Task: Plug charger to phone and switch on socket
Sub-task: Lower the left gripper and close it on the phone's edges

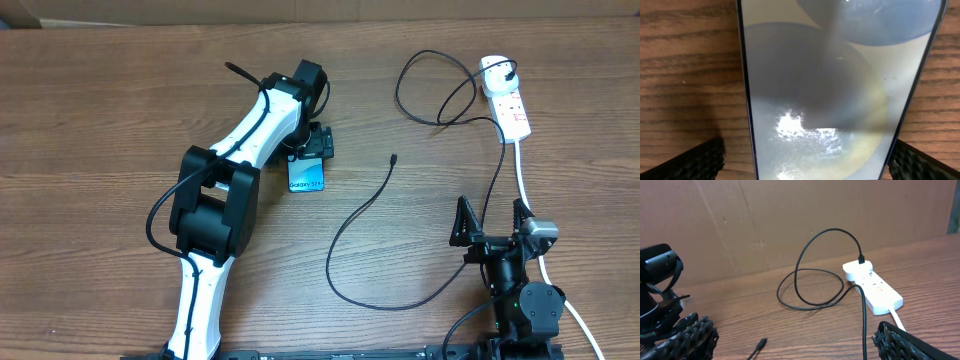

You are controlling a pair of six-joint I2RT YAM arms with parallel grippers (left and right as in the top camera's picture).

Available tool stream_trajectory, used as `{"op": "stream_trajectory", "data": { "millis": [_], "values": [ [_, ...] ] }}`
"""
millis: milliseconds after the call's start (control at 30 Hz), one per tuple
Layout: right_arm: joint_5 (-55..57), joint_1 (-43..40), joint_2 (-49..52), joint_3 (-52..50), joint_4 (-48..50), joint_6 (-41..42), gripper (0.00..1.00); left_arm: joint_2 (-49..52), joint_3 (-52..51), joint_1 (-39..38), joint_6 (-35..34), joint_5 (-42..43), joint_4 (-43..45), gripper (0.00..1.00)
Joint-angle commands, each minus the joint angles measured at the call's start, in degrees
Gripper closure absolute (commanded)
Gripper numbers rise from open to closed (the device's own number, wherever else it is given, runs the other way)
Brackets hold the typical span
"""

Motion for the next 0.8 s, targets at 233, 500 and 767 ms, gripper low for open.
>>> {"op": "stream_trajectory", "data": {
  "millis": [233,500,767],
  "values": [
    [0.55,0.0,-0.57,-0.61,0.31,-0.42,0.0,1.6,-0.48,-1.01,-1.05,0.52,-0.55,0.01],
    [0.55,0.0,-0.57,-0.61,0.31,-0.42,0.0,1.6,-0.94,-1.38,-1.29,0.44,-0.55,0.06],
    [0.55,0.0,-0.57,-0.61,0.31,-0.42,0.0,1.6,-1.49,-1.64,-2.56,0.15,-0.59,0.06]
  ]
}}
